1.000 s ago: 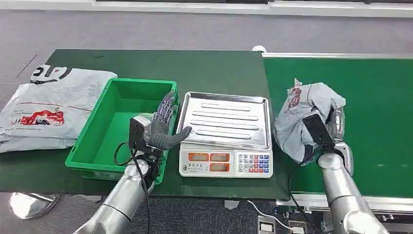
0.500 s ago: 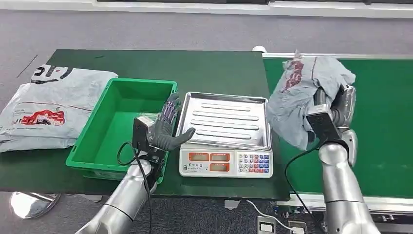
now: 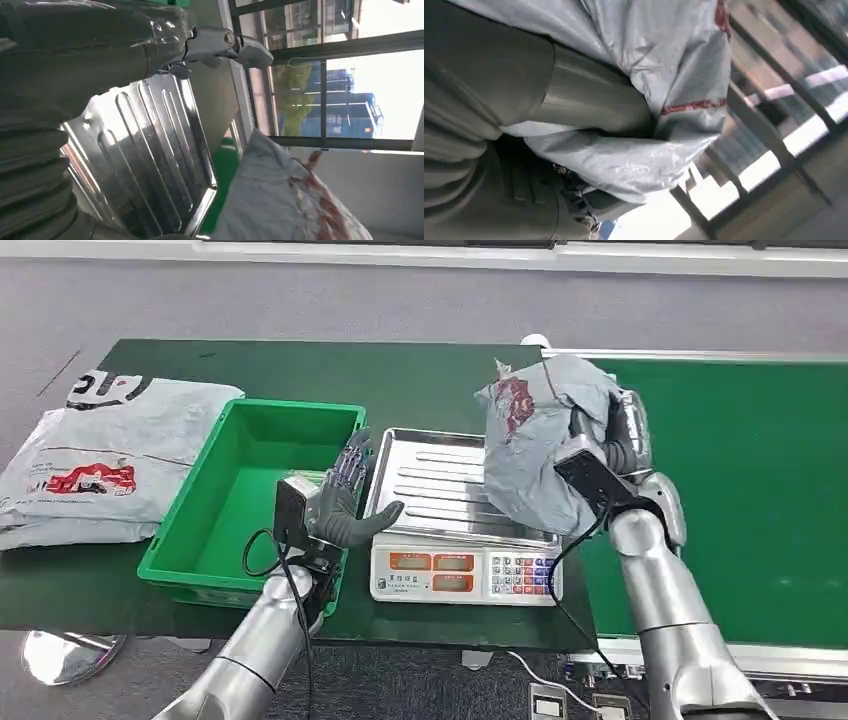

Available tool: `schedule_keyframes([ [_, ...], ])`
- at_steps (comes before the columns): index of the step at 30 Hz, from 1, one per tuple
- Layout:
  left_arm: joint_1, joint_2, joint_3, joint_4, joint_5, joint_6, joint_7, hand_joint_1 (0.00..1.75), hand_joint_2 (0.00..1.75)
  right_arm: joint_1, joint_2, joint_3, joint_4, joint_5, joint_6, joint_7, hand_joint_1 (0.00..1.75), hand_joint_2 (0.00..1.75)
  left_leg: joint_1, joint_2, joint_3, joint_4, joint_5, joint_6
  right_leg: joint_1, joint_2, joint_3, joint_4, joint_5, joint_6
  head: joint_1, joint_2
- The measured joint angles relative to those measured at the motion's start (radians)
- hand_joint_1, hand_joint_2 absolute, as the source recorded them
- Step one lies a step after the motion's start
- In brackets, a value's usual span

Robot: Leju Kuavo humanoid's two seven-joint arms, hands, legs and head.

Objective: Moved the parcel from conveyor to table for the left to box.

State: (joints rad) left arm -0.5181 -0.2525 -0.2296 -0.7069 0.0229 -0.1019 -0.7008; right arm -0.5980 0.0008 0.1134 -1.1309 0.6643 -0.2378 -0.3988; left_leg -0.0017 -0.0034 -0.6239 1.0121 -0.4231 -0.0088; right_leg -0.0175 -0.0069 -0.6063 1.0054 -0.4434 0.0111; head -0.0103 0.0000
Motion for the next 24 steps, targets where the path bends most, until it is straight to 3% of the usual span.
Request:
schedule_keyframes([
  [3, -0.008, -0.001, 0.0, 0.003, 0.005, -0.012, 0.0, 0.0, 1.75, -0.103, 0.01, 0.071, 0.201, 0.074, 0.23, 0.167, 1.75, 1.75, 0.0, 0.002, 0.001, 0.0, 0.0, 0.0, 0.0, 0.002, 0.0, 0.0, 0.0, 0.0, 0.0, 0.0],
  [8, -0.009, -0.01, 0.0, 0.015, 0.009, -0.014, 0.0, 0.0, 1.75, -0.206, 0.063, 0.189, 0.529, 0.118, 0.396, 0.183, 1.75, 1.75, 0.001, 0.001, 0.004, 0.0, 0.002, -0.001, 0.001, 0.001, 0.002, 0.0, 0.001, 0.0, 0.0, 0.0],
  [12, -0.011, -0.017, 0.0, 0.024, 0.008, -0.013, 0.0, 0.0, 1.75, -0.242, 0.087, 0.25, 0.644, 0.141, 0.445, 0.2, 1.75, 1.75, 0.002, 0.01, 0.013, 0.0, -0.004, -0.003, 0.001, 0.011, 0.008, -0.001, 0.0, -0.001, 0.0, 0.0],
  [17, -0.022, -0.019, 0.0, 0.037, 0.016, 0.002, 0.0, 0.0, 1.75, -0.262, 0.107, 0.309, 0.716, 0.164, 0.407, 0.275, 1.75, 1.75, 0.002, 0.017, 0.031, -0.001, -0.01, -0.004, 0.003, 0.016, 0.023, -0.002, -0.004, -0.004, 0.0, 0.0],
  [18, -0.024, -0.019, 0.0, 0.039, 0.017, 0.003, 0.0, 0.0, 1.75, -0.265, 0.109, 0.318, 0.724, 0.171, 0.398, 0.292, 1.57, 1.75, 0.002, 0.017, 0.033, -0.001, -0.01, -0.005, 0.004, 0.016, 0.026, -0.002, -0.005, -0.005, 0.0, 0.0],
  [19, -0.024, -0.019, 0.0, 0.04, 0.017, 0.003, 0.0, 0.0, 1.75, -0.267, 0.111, 0.325, 0.729, 0.178, 0.391, 0.309, 0.0, 1.75, 0.002, 0.017, 0.035, -0.001, -0.01, -0.005, 0.004, 0.016, 0.027, -0.002, -0.005, -0.005, 0.0, 0.0],
  [22, -0.025, -0.02, 0.0, 0.043, 0.018, 0.003, 0.0, 0.0, 1.75, -0.268, 0.114, 0.346, 0.744, 0.185, 0.368, 0.327, 0.0, 1.75, 0.003, 0.017, 0.04, -0.001, -0.01, -0.005, 0.005, 0.016, 0.032, -0.002, -0.005, -0.005, 0.0, 0.0],
  [24, -0.027, -0.02, 0.0, 0.045, 0.021, 0.003, 0.0, 0.0, 1.75, -0.259, 0.114, 0.352, 0.75, 0.156, 0.338, 0.265, 0.0, 1.75, 0.003, 0.017, 0.042, -0.001, -0.01, -0.005, 0.006, 0.016, 0.035, -0.002, -0.005, -0.006, 0.0, 0.0],
])
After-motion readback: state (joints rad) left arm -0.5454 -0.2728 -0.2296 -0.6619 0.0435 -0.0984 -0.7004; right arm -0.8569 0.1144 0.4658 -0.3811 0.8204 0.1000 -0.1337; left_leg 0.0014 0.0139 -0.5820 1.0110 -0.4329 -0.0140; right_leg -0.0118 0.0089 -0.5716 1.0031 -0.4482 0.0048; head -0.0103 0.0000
